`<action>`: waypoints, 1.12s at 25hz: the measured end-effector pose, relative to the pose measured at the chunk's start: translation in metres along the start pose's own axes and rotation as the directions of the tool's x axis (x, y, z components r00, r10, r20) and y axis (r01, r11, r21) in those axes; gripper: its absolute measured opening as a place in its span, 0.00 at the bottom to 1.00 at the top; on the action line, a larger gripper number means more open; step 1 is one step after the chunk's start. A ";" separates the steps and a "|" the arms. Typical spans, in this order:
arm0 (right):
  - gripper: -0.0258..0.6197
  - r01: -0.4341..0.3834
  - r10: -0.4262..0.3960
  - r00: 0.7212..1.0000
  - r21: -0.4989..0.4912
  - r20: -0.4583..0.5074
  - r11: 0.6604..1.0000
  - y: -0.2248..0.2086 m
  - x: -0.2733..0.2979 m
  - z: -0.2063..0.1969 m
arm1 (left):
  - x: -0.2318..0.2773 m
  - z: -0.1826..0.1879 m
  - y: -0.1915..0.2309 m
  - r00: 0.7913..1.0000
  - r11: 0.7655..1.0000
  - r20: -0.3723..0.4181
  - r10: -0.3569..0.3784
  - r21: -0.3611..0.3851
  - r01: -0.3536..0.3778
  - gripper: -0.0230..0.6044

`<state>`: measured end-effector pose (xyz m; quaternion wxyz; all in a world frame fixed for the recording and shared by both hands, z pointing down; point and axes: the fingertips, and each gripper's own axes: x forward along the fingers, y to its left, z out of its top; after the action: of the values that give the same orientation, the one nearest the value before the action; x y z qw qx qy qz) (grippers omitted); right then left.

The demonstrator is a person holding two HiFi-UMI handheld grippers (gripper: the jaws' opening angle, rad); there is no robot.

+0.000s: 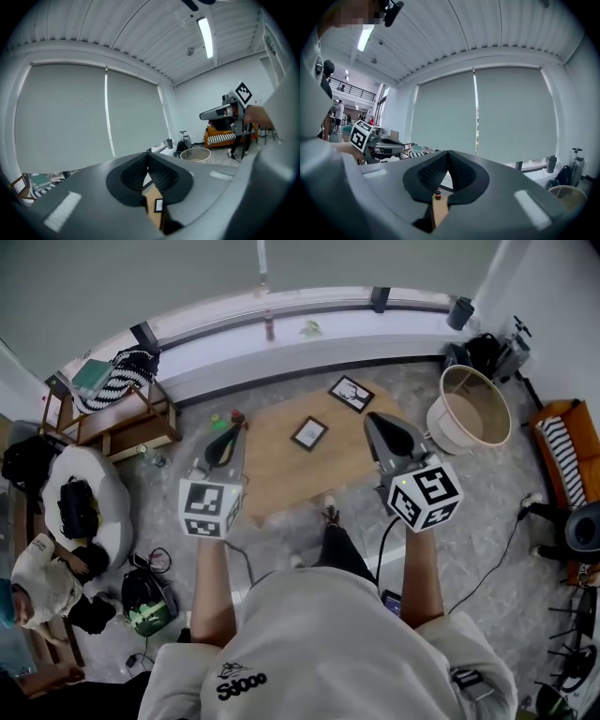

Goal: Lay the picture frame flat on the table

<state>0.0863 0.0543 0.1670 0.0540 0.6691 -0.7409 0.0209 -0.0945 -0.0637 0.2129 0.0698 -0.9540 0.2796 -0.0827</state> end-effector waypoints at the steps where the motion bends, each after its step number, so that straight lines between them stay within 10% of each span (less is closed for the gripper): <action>1: 0.04 -0.005 0.005 1.000 -0.017 0.004 1.000 0.003 -0.002 0.004 | -0.002 0.009 -0.002 1.000 1.000 0.018 -0.001 0.003 0.001 0.05; 16: 0.04 -0.076 0.086 0.994 -0.131 0.068 0.988 0.033 -0.005 0.053 | -0.022 0.084 -0.021 0.990 0.993 0.128 -0.060 0.104 0.047 0.05; 28: 0.04 -0.077 0.081 0.996 -0.129 0.027 0.989 0.028 0.001 0.039 | -0.012 0.071 -0.028 0.992 0.993 0.098 -0.085 0.094 0.076 0.05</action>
<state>0.0562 0.0526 0.1295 0.0839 0.6347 -0.7674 -0.0355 -0.0758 -0.0275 0.1476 0.1235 -0.9633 0.2330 -0.0493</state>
